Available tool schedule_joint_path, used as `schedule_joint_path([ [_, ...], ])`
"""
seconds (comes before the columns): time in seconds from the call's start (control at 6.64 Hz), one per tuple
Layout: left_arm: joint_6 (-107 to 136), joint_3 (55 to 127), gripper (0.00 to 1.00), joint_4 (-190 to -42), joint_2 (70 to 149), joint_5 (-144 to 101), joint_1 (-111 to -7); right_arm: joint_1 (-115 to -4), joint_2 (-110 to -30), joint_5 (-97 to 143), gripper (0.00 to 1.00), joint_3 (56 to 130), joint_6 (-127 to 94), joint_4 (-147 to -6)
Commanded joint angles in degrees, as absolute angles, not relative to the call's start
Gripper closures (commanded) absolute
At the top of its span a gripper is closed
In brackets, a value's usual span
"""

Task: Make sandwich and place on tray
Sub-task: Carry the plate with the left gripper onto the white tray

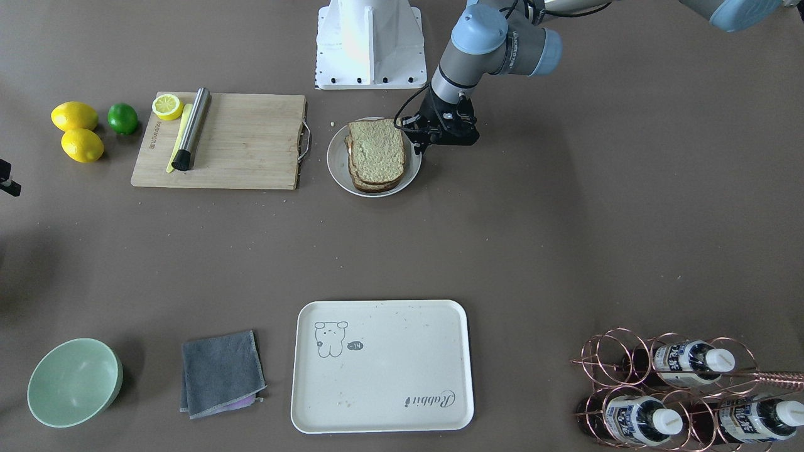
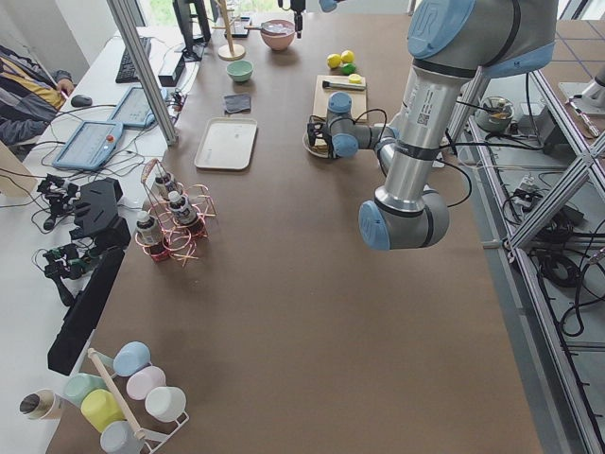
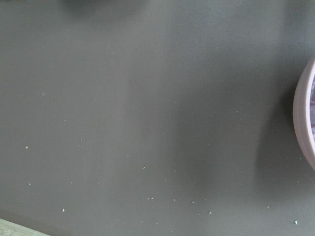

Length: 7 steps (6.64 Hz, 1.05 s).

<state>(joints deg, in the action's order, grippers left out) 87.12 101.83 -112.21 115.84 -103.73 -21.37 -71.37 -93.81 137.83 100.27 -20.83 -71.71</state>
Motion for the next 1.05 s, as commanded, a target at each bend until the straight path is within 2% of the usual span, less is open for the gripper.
schedule_joint_path([
  [0.0,86.93,101.52,1.0,-112.15,117.5,-104.24,-27.56,-71.37,-93.78,138.86,0.01,100.72,-20.83,-71.72],
  [0.15,84.75,98.12,1.0,-111.97,120.38,-105.46,-32.21,-71.37,-93.78,138.87,0.01,100.81,-20.83,-71.72],
  [0.3,84.64,90.52,1.0,-112.49,125.2,-108.69,-37.22,-71.37,-93.87,138.87,0.01,100.9,-20.83,-71.63],
  [0.75,90.25,57.86,1.0,-127.59,141.79,-110.3,-43.93,-71.37,-93.87,138.78,0.01,102.56,-21.09,-71.63],
  [0.9,92.26,49.83,1.0,-131.53,145.6,-110.22,-44.12,-71.45,-93.87,138.78,0.01,103.18,-21.53,-71.63],
])
